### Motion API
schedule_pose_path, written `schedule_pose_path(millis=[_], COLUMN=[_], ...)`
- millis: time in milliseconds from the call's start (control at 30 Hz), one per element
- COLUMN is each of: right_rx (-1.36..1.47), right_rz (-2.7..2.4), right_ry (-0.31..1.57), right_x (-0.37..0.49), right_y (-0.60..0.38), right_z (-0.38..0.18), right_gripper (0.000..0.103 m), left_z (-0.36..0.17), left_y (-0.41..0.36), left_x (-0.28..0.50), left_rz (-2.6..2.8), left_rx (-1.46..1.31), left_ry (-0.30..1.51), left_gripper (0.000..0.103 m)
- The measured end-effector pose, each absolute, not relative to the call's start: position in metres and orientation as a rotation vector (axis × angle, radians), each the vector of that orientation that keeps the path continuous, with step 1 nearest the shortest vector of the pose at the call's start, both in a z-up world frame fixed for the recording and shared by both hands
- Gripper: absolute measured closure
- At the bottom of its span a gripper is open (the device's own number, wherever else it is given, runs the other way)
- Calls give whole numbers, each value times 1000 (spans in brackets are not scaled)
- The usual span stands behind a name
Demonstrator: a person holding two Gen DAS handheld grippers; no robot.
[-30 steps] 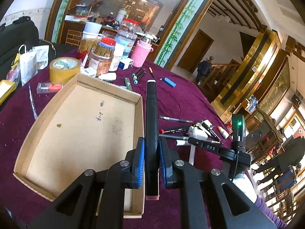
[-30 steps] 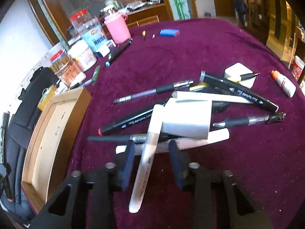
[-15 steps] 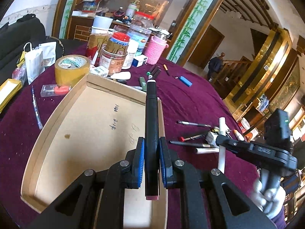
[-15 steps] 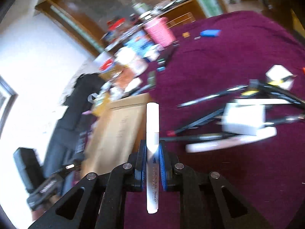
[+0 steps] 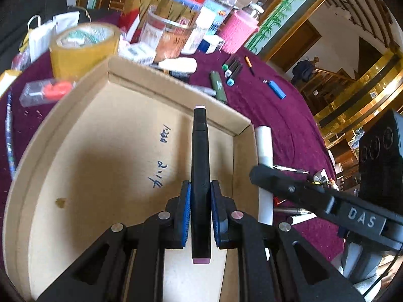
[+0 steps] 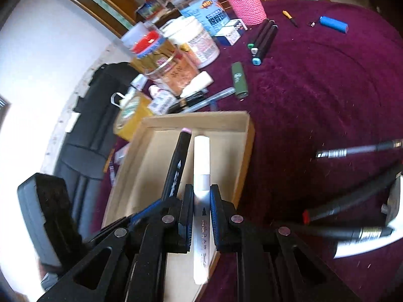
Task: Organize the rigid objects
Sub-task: 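Lower both markers into the cardboard tray and open both tools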
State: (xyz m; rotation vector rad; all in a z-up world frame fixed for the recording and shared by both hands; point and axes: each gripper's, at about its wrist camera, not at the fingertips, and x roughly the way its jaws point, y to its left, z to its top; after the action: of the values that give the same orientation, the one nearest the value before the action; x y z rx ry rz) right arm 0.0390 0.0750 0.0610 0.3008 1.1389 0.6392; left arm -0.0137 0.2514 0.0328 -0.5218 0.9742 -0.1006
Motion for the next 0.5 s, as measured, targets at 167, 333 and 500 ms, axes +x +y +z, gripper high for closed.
schedule_pose_path(millis=[167, 333, 500], right_rx=[330, 311, 223], right_rz=[614, 606, 533], right_ry=[1156, 1053, 863], right_x=[53, 37, 4], right_y=[72, 52, 4], right_z=[54, 79, 121], right_gripper=[74, 58, 59], left_z=[31, 25, 24], left_y=[248, 250, 251], left_x=[-11, -9, -15], left_rz=[-104, -89, -80], left_rx=[-530, -560, -572], left_ry=[965, 970, 957], left_gripper=[63, 52, 51])
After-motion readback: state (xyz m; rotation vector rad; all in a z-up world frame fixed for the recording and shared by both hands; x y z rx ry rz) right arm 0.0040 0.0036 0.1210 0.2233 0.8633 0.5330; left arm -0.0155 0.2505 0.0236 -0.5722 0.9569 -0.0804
